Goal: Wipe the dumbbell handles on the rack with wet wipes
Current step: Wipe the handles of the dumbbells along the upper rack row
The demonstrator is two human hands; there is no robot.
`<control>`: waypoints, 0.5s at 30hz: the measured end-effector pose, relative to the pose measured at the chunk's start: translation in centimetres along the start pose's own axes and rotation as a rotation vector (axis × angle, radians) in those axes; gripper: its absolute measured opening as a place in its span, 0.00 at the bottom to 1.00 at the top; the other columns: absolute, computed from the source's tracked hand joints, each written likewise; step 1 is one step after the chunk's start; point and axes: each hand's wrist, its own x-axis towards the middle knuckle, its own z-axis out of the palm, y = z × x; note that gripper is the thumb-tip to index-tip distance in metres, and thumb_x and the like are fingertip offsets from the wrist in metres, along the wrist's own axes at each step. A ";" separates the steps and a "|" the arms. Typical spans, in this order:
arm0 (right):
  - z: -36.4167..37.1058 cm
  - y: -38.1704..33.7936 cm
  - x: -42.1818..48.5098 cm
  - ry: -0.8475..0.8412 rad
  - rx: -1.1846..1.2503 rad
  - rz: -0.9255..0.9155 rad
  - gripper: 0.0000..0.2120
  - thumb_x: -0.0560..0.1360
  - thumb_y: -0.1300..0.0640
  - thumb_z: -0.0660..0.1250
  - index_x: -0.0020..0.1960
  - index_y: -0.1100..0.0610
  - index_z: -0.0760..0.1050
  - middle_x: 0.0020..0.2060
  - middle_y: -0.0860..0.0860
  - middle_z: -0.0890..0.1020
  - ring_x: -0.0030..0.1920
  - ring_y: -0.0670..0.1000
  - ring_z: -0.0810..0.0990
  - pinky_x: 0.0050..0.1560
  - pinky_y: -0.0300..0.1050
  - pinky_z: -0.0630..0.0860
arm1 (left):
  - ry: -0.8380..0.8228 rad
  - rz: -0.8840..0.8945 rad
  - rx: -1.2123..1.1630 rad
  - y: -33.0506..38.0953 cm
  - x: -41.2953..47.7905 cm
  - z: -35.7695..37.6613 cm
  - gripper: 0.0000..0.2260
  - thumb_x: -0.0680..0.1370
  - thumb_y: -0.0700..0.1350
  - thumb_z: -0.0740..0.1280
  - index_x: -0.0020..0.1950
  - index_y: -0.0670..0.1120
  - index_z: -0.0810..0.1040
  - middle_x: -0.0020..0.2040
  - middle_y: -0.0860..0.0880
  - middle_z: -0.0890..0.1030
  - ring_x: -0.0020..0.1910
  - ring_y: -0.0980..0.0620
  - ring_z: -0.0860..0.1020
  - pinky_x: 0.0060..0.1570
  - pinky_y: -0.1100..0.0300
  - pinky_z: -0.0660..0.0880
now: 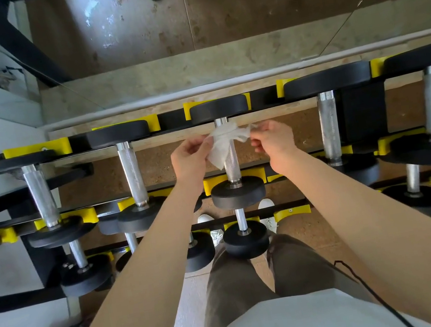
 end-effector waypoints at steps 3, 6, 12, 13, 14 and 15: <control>0.5 0.1 -1.4 -0.153 -0.065 -0.106 0.02 0.77 0.60 0.71 0.49 0.56 0.78 0.43 0.55 0.83 0.38 0.47 0.80 0.39 0.38 0.79 | 0.102 -0.082 0.009 -0.7 0.1 -1.0 0.04 0.77 0.43 0.74 0.51 0.46 0.82 0.49 0.48 0.85 0.48 0.50 0.84 0.40 0.64 0.80; -0.3 0.4 -1.6 -0.112 -0.059 -0.113 0.03 0.77 0.59 0.70 0.50 0.53 0.78 0.44 0.52 0.83 0.39 0.47 0.80 0.40 0.39 0.79 | 0.062 -0.058 0.033 -0.4 -0.3 -1.0 0.05 0.78 0.43 0.73 0.52 0.45 0.82 0.49 0.48 0.84 0.46 0.52 0.84 0.38 0.66 0.79; -2.1 1.6 -1.4 -0.044 -0.116 -0.083 0.04 0.77 0.63 0.69 0.50 0.55 0.78 0.45 0.53 0.83 0.41 0.47 0.81 0.40 0.38 0.79 | -0.078 0.057 0.148 -0.9 -1.2 -1.6 0.02 0.78 0.41 0.73 0.49 0.44 0.81 0.45 0.47 0.85 0.43 0.52 0.84 0.45 0.57 0.83; -1.8 1.7 -1.8 -0.109 -0.164 -0.107 0.04 0.77 0.63 0.70 0.50 0.56 0.78 0.44 0.53 0.83 0.42 0.48 0.82 0.40 0.39 0.78 | -0.038 0.055 0.190 -1.2 -1.0 -2.0 0.02 0.78 0.42 0.73 0.49 0.46 0.81 0.45 0.47 0.85 0.43 0.51 0.84 0.46 0.57 0.83; -1.5 1.7 -2.3 -0.178 -0.226 -0.128 0.04 0.77 0.62 0.70 0.51 0.56 0.79 0.44 0.52 0.83 0.43 0.48 0.82 0.41 0.39 0.77 | 0.002 0.055 0.248 -1.5 -0.8 -2.6 0.03 0.78 0.43 0.73 0.48 0.47 0.81 0.45 0.48 0.85 0.44 0.50 0.84 0.46 0.57 0.83; -1.2 1.8 -2.7 -0.233 -0.304 -0.142 0.04 0.76 0.61 0.71 0.51 0.56 0.79 0.44 0.52 0.83 0.43 0.47 0.82 0.41 0.39 0.76 | 0.027 0.058 0.305 -1.8 -0.6 -3.1 0.03 0.78 0.44 0.74 0.48 0.48 0.81 0.45 0.48 0.85 0.45 0.49 0.84 0.46 0.57 0.83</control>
